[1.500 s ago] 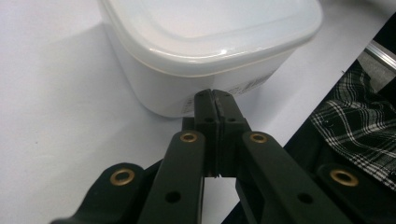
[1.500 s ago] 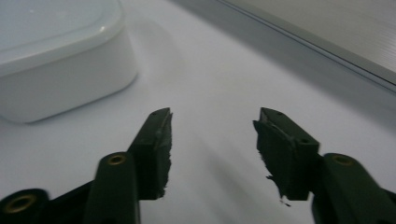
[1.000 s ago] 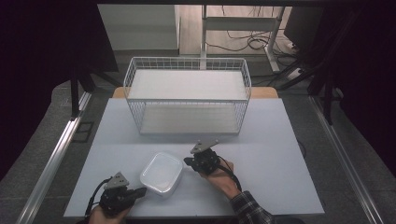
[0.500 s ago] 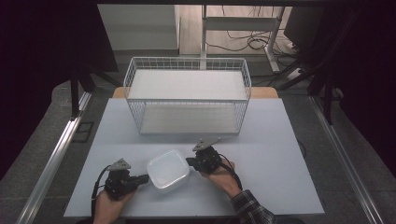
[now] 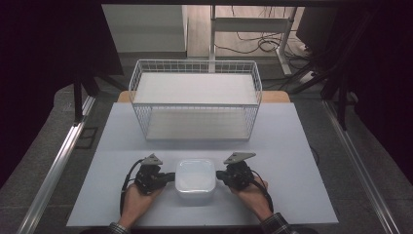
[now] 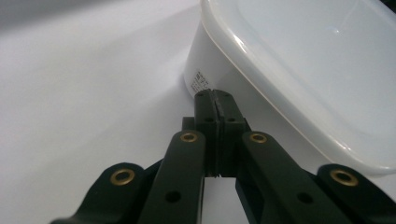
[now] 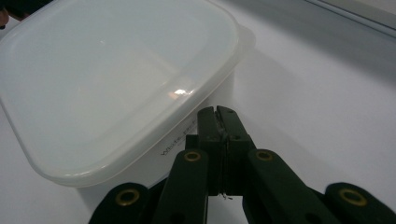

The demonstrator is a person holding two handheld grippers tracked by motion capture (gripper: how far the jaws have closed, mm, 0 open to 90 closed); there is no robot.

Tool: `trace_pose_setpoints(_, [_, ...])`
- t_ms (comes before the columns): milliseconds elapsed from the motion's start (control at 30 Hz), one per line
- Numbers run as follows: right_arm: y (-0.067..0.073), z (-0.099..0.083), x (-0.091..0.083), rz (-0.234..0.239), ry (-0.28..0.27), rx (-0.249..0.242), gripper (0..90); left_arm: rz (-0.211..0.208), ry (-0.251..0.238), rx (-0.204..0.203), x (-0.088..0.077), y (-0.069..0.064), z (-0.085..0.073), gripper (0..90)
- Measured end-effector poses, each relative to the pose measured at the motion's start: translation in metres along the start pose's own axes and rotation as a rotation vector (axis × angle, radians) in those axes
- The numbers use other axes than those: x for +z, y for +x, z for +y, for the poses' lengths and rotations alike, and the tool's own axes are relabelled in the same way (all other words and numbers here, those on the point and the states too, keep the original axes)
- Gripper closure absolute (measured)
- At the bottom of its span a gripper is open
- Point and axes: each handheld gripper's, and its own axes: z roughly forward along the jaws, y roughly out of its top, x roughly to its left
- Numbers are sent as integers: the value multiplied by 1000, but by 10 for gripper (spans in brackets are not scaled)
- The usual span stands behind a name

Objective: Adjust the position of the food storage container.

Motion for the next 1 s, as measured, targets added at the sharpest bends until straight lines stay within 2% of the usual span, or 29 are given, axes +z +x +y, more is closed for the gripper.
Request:
trace_pose_setpoints(133, [-8, -8, -9, -9, -7, 30, 884, -15, 3, 15, 8, -7, 5, 897])
trace_pose_setpoints(200, [-10, -8, -10, -7, -12, 33, 884, -16, 1, 15, 8, -7, 5, 896])
trace_pose_setpoints(267, [-8, -8, -9, -26, -12, 18, 873, -30, -9, 10, 6, -5, 4, 892])
trace_pose_setpoints(367, [-7, -8, -14, -58, -32, -3, 831, 9, -27, 34, -4, -4, 3, 813])
trace_pose_setpoints(433, [-10, -9, -19, -61, -52, -6, 785, 11, -43, 37, -11, -1, 0, 725])
trace_pose_setpoints(500, [-12, -11, -25, -60, -75, -4, 721, -2, -57, 28, -17, 2, -5, 611])
trace_pose_setpoints(600, [-14, -14, -31, -50, -92, -16, 602, 8, -61, 47, -22, 4, -11, 414])
trace_pose_setpoints(733, [-16, -19, -35, -38, -106, -27, 359, 14, -57, 71, -25, 4, -16, 231])
trace_pose_setpoints(833, [-19, -25, -35, -28, -114, -40, 194, -6, -56, 85, -24, 4, -16, 156])
trace_pose_setpoints(1000, [-24, -27, -35, -36, -110, -1, 76, 29, -69, 126, -24, 1, -17, 53])
